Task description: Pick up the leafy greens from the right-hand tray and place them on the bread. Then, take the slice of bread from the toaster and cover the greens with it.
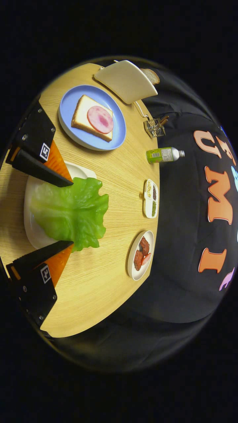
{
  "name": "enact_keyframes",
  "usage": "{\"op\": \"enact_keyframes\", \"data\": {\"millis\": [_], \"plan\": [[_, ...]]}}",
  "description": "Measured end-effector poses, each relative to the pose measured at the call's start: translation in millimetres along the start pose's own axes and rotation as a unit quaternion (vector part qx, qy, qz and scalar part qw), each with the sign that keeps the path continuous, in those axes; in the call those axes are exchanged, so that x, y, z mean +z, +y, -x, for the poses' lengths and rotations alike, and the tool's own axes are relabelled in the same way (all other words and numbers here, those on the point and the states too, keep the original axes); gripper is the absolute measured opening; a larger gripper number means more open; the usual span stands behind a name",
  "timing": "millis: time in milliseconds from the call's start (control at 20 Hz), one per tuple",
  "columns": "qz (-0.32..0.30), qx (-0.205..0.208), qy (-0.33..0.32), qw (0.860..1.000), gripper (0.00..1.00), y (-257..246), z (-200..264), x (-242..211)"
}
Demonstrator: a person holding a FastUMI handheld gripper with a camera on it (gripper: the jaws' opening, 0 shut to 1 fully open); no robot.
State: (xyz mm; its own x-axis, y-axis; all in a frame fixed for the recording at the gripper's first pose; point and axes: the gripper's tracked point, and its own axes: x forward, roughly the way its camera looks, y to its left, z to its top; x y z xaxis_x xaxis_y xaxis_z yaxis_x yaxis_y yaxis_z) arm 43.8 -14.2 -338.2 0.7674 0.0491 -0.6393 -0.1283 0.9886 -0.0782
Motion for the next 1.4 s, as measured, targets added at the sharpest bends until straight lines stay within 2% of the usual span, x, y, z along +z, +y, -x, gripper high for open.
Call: {"op": "enact_keyframes", "data": {"millis": [250,400,450,650,700,800,900,1200,1400], "plan": [[-0.014,0.008,0.015,1.0,0.88,6.6,-2.2,-4.3],[-0.019,0.016,0.019,1.0,0.7,11.8,-2.6,-5.2],[-0.018,0.018,0.02,0.999,0.68,13.5,-2.2,-5.6],[-0.013,0.016,0.024,1.0,0.42,16.8,-3.9,-5.6],[-0.012,0.015,0.024,1.0,0.3,16.0,-3.5,-5.3],[-0.014,0.009,0.024,1.0,0.14,12.6,-1.7,-5.4],[-0.02,0.004,0.023,1.0,0.05,9.2,1.4,-2.8],[-0.013,0.003,-0.01,1.0,0.04,11.2,27.0,33.1],[-0.002,0.019,-0.036,0.999,0.04,31.3,41.8,64.0]]}}
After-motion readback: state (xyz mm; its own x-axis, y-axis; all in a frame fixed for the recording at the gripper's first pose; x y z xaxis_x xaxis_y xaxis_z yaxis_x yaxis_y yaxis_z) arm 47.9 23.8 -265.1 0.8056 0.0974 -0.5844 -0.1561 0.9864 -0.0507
